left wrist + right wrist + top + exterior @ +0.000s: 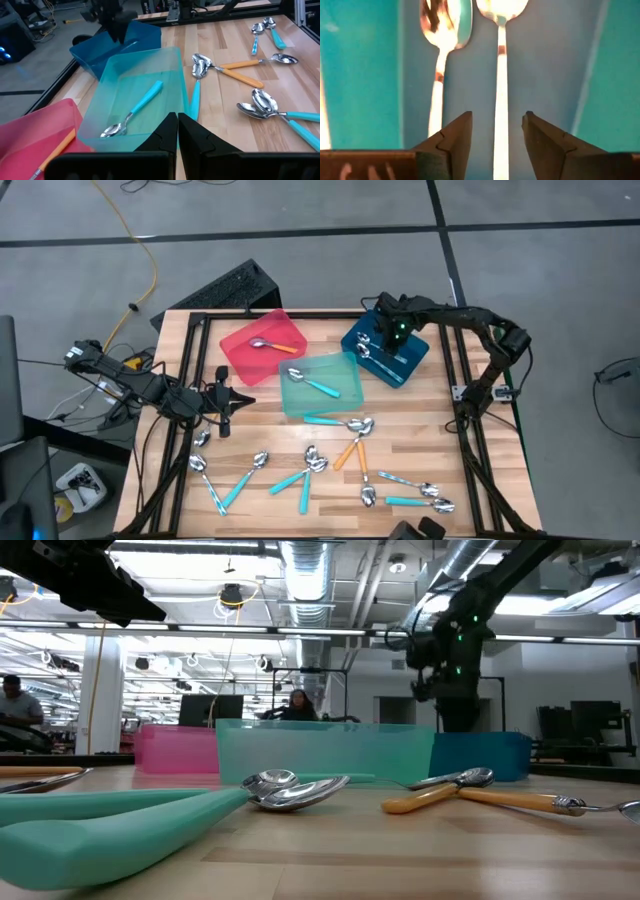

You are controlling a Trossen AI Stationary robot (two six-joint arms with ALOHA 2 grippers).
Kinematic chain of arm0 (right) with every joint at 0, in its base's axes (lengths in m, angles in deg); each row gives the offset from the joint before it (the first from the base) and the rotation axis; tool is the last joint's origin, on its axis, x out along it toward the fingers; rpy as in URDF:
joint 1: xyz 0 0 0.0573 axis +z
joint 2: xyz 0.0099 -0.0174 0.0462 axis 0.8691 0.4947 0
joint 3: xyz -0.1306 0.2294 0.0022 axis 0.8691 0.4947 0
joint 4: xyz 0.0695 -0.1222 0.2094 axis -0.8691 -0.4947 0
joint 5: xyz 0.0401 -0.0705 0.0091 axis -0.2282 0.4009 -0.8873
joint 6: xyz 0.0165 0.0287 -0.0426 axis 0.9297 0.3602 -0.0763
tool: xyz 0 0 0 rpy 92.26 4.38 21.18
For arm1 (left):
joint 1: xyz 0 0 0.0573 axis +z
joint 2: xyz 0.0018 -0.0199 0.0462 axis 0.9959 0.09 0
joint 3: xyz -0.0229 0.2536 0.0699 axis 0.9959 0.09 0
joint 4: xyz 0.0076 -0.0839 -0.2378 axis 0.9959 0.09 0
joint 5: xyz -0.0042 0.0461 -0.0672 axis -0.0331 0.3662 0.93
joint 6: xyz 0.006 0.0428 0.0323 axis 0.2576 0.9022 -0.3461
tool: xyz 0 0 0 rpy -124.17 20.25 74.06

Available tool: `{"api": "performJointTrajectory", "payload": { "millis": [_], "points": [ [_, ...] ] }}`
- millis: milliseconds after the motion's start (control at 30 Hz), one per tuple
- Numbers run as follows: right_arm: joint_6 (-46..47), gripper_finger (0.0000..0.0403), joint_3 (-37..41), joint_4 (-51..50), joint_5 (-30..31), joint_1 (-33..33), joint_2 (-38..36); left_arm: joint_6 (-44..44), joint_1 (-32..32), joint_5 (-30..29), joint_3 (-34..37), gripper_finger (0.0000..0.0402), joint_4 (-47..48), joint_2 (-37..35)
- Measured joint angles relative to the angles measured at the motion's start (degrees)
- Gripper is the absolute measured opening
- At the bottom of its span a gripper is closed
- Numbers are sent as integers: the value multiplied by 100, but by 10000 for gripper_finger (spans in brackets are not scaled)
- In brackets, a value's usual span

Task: Sort silverware by color (type)
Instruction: Put the bottom orange spoon into the red bin

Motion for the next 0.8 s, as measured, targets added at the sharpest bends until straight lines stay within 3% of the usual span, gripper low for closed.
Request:
{"api": "performJointTrajectory", "payload": {
  "millis": [333,567,800],
  "points": [
    [321,184,-749,-50,-697,776,-902,-5,0,68,-1,0,0,-2],
    [851,184,-813,562,-802,2103,-1328,-7,0,168,0,0,0,0],
    [1395,184,-813,1131,-635,3634,-1280,-9,0,172,-2,0,-3,-1]
  ]
}}
